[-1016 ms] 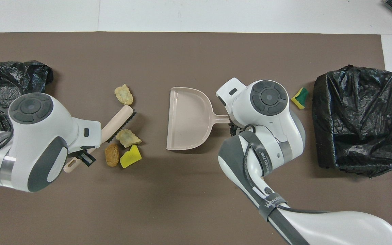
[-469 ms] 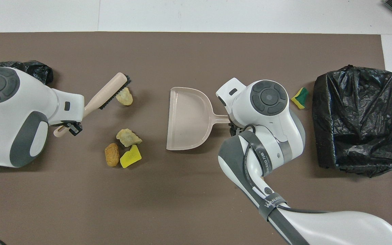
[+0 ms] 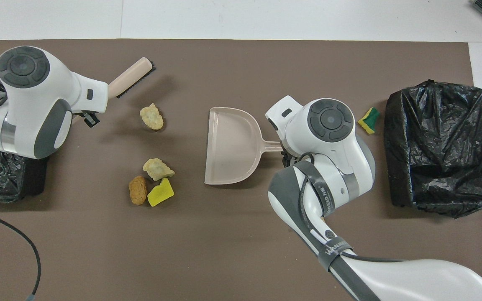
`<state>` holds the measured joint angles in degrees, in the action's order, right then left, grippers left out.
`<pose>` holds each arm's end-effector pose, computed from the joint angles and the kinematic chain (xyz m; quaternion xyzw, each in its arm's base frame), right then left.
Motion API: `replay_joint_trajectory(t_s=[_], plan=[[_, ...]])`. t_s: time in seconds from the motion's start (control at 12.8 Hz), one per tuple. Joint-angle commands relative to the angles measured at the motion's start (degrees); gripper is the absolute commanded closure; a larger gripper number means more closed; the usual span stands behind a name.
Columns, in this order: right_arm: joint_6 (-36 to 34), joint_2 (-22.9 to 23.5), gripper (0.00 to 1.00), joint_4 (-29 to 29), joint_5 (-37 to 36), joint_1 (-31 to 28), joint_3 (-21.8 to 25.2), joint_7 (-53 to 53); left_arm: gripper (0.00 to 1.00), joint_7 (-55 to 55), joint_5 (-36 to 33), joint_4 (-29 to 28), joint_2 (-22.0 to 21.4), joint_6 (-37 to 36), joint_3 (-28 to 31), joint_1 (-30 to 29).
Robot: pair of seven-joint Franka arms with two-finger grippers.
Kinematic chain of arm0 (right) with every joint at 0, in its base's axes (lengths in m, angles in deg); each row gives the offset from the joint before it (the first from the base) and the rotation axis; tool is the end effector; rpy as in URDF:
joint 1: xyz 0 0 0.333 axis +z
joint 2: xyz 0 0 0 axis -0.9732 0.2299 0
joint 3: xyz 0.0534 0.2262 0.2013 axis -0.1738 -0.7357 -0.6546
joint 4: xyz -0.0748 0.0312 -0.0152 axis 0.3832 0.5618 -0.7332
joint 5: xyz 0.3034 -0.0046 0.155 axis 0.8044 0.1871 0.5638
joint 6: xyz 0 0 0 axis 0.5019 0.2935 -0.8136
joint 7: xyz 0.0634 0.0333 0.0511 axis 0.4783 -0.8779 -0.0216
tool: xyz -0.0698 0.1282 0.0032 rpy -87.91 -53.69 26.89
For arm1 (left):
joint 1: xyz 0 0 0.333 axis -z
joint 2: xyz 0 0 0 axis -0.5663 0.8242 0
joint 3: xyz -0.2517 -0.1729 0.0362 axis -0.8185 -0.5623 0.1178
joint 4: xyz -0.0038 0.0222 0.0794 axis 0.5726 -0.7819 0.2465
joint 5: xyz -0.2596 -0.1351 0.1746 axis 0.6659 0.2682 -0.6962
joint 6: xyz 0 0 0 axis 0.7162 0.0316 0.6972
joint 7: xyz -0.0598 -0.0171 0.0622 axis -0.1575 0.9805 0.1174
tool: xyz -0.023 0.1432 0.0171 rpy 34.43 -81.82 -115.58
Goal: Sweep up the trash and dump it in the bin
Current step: 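Sweep the chunks with the brush toward the dustpan held by the right gripper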
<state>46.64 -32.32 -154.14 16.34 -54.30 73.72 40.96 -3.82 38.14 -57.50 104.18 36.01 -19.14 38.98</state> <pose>0.5374 0.2429 0.3624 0.7415 0.6703 0.0276 0.0118 0.6151 -0.0710 0.3761 -0.8842 0.4495 -0.0087 0.1270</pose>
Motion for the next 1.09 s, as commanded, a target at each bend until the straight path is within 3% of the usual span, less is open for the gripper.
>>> replay_joint_trajectory(t_s=[0.0,0.39,0.7,1.02], plan=[[1.2,0.0,1.00,-0.8,-0.4,0.1,-0.1,1.0,1.00,0.5,-1.3,-0.6,0.0,-0.9,-0.3,-0.7],[1.2,-0.1,1.00,-0.8,-0.4,0.1,-0.1,1.0,1.00,-0.3,-1.1,-15.9,-8.6,-1.3,-0.8,0.2],[1.2,-0.1,1.00,-0.8,-0.4,0.1,-0.1,1.0,1.00,0.0,0.1,-18.4,-12.8,-10.6,-1.7,1.3],[1.2,-0.1,1.00,-0.8,-0.4,0.1,-0.1,1.0,1.00,-1.0,4.9,-23.4,-19.5,-14.7,-2.4,3.1]])
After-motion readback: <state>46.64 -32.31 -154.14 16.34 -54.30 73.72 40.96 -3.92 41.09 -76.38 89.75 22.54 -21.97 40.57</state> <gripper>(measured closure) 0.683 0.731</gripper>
